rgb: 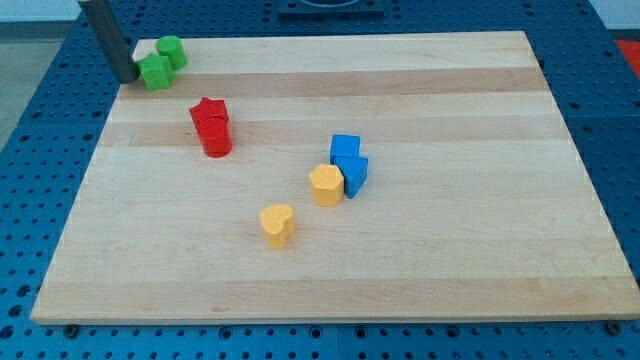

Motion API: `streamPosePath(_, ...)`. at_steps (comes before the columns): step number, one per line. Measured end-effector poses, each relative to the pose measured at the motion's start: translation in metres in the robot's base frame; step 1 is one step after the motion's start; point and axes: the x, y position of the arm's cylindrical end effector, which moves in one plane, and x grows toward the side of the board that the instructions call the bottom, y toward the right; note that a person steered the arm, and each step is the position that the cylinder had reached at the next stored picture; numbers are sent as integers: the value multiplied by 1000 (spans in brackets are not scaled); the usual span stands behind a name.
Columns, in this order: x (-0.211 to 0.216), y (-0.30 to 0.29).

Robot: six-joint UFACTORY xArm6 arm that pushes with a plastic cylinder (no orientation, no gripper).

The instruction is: Move yellow heart to the top left

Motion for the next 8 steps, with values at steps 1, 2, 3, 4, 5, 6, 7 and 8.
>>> streamPosePath(1, 0, 10)
streamPosePath(2, 9, -11)
streamPosePath(3, 33, -13)
streamPosePath(4, 39, -8)
streamPosePath(5, 48, -2)
streamPosePath(6, 129, -2)
streamPosePath(7, 218, 2)
streamPosePath(8, 284, 41)
